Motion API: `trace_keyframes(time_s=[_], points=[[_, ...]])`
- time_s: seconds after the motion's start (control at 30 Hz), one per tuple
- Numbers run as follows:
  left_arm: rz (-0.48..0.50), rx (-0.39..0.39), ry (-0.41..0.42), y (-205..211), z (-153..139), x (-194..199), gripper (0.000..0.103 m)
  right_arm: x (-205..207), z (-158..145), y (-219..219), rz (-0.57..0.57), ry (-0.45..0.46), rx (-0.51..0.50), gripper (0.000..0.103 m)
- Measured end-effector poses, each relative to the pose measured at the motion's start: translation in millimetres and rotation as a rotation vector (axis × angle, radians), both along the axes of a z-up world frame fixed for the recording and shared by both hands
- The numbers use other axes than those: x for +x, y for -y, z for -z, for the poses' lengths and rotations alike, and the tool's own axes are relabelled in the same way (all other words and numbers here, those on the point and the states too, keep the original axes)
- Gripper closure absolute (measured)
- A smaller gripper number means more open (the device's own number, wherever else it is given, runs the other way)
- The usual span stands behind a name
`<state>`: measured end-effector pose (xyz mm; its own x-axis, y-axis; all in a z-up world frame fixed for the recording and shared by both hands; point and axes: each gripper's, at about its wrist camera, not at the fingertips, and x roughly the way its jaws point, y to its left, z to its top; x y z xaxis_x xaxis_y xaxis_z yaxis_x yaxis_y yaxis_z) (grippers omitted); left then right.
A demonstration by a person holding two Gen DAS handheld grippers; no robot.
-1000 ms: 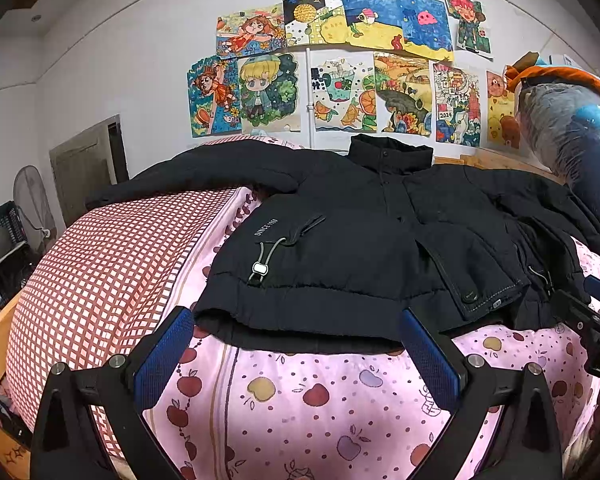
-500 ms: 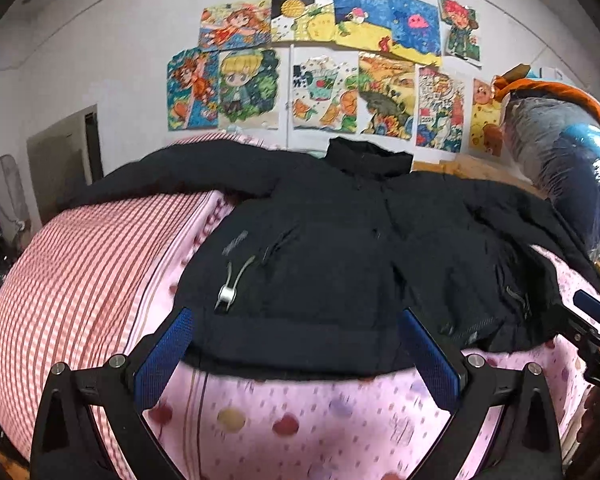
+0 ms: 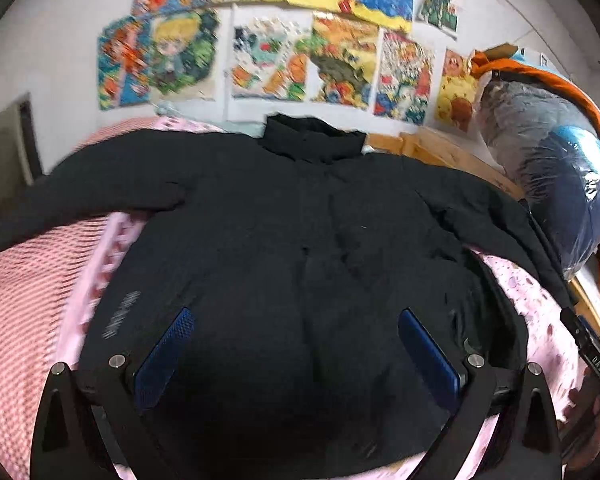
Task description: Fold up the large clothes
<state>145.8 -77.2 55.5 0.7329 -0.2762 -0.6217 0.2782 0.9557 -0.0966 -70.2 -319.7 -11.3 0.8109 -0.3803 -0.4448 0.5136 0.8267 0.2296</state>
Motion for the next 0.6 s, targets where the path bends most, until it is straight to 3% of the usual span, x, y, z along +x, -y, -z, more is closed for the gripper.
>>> trace_keyframes(time_s=[0.23, 0.33, 0.47, 0.6], points=[[0.134, 0.008, -0.084, 92, -1, 62, 0.000, -7, 11, 82, 0.138, -0.057, 0.016, 0.001], [0.167, 0.003, -0.075, 137, 3, 83, 0.000, -10, 21, 117, 0.164, -0.086, 0.061, 0.001], [0.189, 0.002, -0.072, 190, 12, 115, 0.000, -14, 42, 159, 0.206, -0.101, 0.161, 0.001], [0.199, -0.046, -0.133, 230, 24, 145, 0.000, -9, 64, 189, 0.244, -0.079, 0.285, 0.001]])
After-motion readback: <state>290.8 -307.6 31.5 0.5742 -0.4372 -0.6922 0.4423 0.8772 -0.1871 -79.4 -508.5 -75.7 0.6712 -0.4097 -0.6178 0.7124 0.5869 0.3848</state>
